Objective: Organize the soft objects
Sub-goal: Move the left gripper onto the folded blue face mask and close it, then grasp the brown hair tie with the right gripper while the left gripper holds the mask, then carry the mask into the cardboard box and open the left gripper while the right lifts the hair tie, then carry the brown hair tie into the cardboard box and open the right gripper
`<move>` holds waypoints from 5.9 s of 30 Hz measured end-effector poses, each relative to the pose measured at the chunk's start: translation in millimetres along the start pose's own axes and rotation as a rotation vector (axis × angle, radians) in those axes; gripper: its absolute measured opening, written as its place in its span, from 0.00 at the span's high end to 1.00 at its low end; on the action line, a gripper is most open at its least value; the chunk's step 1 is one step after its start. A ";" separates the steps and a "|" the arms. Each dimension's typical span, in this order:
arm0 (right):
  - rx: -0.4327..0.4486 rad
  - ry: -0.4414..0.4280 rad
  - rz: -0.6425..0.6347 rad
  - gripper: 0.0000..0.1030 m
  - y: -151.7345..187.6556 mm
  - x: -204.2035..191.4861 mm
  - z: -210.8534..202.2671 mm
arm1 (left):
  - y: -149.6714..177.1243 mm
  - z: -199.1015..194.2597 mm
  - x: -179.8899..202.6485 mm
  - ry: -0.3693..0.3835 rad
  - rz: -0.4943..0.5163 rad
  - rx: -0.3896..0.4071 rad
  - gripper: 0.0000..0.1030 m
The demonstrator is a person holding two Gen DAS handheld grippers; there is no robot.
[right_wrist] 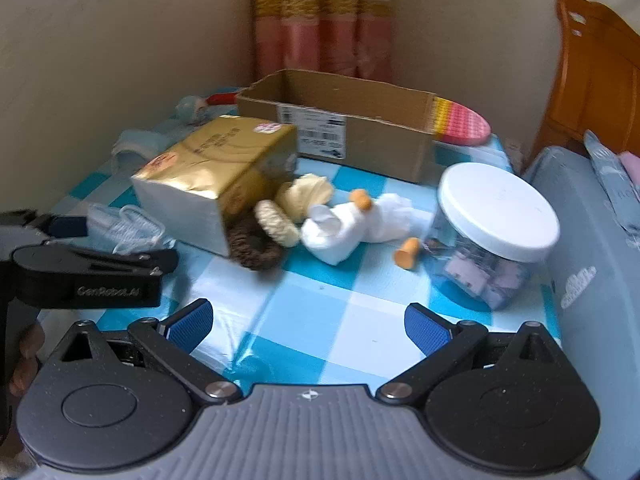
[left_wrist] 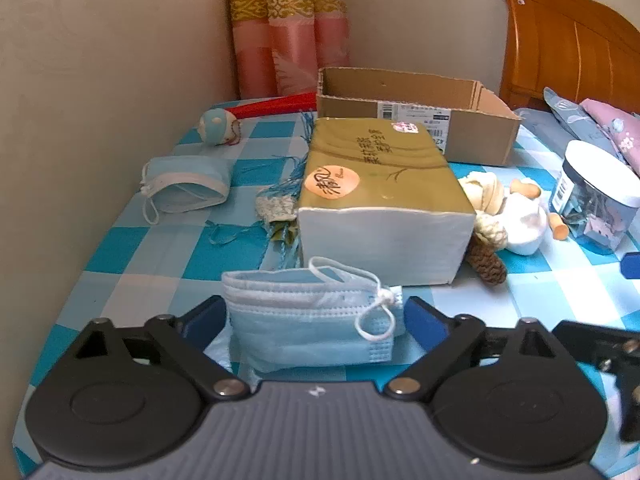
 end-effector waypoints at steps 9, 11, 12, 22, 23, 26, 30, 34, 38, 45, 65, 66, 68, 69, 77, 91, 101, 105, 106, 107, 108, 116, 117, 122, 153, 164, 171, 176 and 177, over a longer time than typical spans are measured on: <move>0.006 -0.057 -0.054 0.00 -4.0 -19.1 9.2 | -0.8 -0.6 -12.6 0.008 -0.033 -0.017 0.27; 0.013 -0.072 -0.060 0.04 -5.5 -23.0 11.7 | -2.3 -2.2 -18.1 -0.006 -0.031 -0.014 0.27; 0.014 -0.080 -0.065 0.07 -6.1 -25.4 13.3 | -3.0 -2.8 -20.9 -0.015 -0.030 -0.013 0.27; -0.006 -0.109 -0.129 0.42 -9.3 -45.6 40.2 | -4.5 1.5 -35.3 -0.041 -0.051 -0.028 0.27; -0.006 -0.106 -0.140 0.46 -9.5 -47.2 42.6 | -4.1 1.4 -35.6 -0.041 -0.053 -0.030 0.27; 0.007 -0.085 -0.163 0.52 -11.5 -49.5 47.2 | -4.1 2.5 -35.6 -0.035 -0.054 -0.033 0.27; 0.033 -0.071 -0.185 0.74 -14.6 -50.0 48.0 | -4.6 3.9 -34.0 -0.029 -0.052 -0.037 0.27; 0.041 -0.068 -0.216 0.84 -15.2 -52.4 48.6 | -5.0 2.9 -32.4 -0.027 -0.047 -0.037 0.27; 0.047 -0.080 -0.228 0.84 -13.5 -53.6 41.5 | -4.8 0.9 -31.7 -0.026 -0.038 -0.038 0.27; 0.010 -0.130 -0.255 0.81 -1.8 -54.3 19.3 | -3.8 -4.0 -29.8 -0.018 -0.036 -0.036 0.27; 0.000 -0.219 -0.160 0.41 8.9 -49.9 30.2 | 1.6 2.3 -34.6 -0.023 -0.058 -0.050 0.26; 0.004 -0.221 -0.161 0.41 7.9 -51.3 32.2 | 1.6 2.6 -34.6 -0.023 -0.057 -0.050 0.26; 0.010 -0.223 -0.163 0.41 6.9 -53.5 33.8 | 1.5 3.1 -34.6 -0.022 -0.058 -0.050 0.26; 0.012 -0.224 -0.162 0.42 6.3 -54.3 35.0 | 1.4 3.0 -34.7 -0.021 -0.059 -0.050 0.26; 0.013 -0.198 -0.171 0.55 4.5 -55.7 34.5 | -2.3 -0.8 -34.2 0.014 -0.025 -0.072 0.27; 0.055 -0.192 -0.185 0.56 -9.1 -49.4 -0.5 | -42.3 -43.5 -37.1 0.088 0.038 -0.080 0.27; 0.125 -0.162 -0.179 0.56 -45.5 -20.9 -11.4 | -119.1 -16.1 -8.7 0.161 0.086 0.009 0.27; 0.150 -0.142 -0.163 0.56 -59.2 -6.3 -11.2 | -152.7 16.3 10.1 0.223 0.083 0.013 0.27; 0.156 -0.137 -0.160 0.56 -61.9 -3.0 -10.4 | -160.3 25.6 14.0 0.240 0.083 0.007 0.27; 0.161 -0.133 -0.156 0.56 -64.3 -0.2 -9.3 | -168.3 36.2 18.9 0.254 0.082 0.004 0.27; 0.165 -0.126 -0.152 0.56 -65.9 2.4 -8.1 | -174.7 44.4 22.8 0.261 0.084 0.001 0.27; 0.166 -0.084 -0.125 0.56 -70.6 19.3 -2.5 | -207.7 101.5 47.0 0.265 0.104 -0.018 0.19; 0.166 -0.079 -0.127 0.56 -71.1 20.7 -2.0 | -207.2 104.4 46.0 0.255 0.102 -0.013 0.18; 0.162 -0.069 -0.129 0.56 -74.2 23.9 -0.5 | -204.2 108.7 36.3 0.222 0.073 -0.001 0.12; 0.116 0.018 -0.155 0.55 -188.1 46.7 100.6 | -68.6 -29.4 -57.5 -0.018 -0.047 0.016 0.03; 0.159 0.027 -0.055 0.00 -199.8 51.7 104.6 | -50.3 -33.1 -69.9 -0.033 -0.029 -0.008 0.03; 0.167 0.004 -0.099 0.00 -184.7 33.2 72.0 | -45.6 -37.1 -71.0 -0.004 -0.056 -0.011 0.03; 0.162 -0.048 -0.093 0.00 -160.8 22.4 51.6 | -41.7 -41.1 -65.4 0.002 -0.028 -0.021 0.02; 0.158 -0.053 -0.095 0.00 -154.8 20.4 48.1 | -40.6 -42.1 -64.3 0.011 -0.030 -0.019 0.02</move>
Point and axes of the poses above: each gripper's, at about its wrist camera, not at the fingertips, and z roughly the way its jaws point, x to its right, y to its underside, the point moved 4 cm from there along z, roughly the way its jaws point, and after that the axes turned 11 degrees about x, right-handed, at the moved point
